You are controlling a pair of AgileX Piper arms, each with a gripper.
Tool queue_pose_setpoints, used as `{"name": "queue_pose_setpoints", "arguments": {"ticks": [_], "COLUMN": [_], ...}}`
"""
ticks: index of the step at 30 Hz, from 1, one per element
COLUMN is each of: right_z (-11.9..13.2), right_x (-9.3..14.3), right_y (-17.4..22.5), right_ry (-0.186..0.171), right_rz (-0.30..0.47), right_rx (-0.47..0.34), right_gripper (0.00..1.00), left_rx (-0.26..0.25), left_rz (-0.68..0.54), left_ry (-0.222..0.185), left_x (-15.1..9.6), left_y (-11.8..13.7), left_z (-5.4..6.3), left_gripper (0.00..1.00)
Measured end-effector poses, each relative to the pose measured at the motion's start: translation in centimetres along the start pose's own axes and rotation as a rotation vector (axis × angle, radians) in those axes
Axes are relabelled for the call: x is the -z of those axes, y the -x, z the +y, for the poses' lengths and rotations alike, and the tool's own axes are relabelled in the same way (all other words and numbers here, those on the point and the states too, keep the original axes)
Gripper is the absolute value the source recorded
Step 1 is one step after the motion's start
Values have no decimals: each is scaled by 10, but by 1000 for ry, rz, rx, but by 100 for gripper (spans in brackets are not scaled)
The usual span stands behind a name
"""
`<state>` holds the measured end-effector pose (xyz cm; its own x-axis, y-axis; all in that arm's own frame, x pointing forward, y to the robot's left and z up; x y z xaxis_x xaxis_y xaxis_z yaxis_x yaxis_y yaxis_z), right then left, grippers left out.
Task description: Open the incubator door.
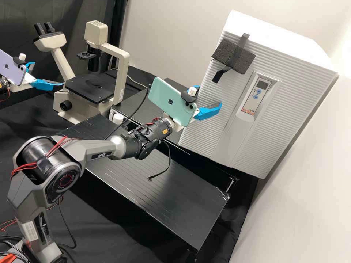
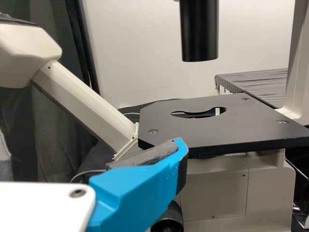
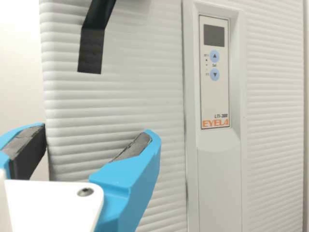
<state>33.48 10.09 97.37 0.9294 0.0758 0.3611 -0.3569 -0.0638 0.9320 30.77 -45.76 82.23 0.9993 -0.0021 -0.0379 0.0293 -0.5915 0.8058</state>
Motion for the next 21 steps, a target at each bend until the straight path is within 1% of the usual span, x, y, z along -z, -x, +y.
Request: {"name": "queue_pose_setpoints", "arguments": {"ticks": [4,6,7,14,18,20,21], "right_z": [0,0,0,0,0,-2,-2], "right_x": [0,0,0,0,5,7,8], "right_y": [0,0,0,0,-2,-3,-3], "right_ry": [2,12,15,17,15,20,31], "right_rz": [0,2,2,2,11,9,8], "right_rx": [0,1,1,1,4,14,17], "right_gripper": [0,0,100,100,100,100,100], "left_rx": [0,0,0,0,0,0,0], "left_rz": [0,0,0,0,0,0,0], "left_ry": [0,0,0,0,0,0,0], "left_x": [0,0,0,0,0,0,0], "left_y": [0,0,0,0,0,0,0], "left_z": [0,0,0,0,0,0,0], "left_gripper": [100,100,100,100,100,100,100]}}
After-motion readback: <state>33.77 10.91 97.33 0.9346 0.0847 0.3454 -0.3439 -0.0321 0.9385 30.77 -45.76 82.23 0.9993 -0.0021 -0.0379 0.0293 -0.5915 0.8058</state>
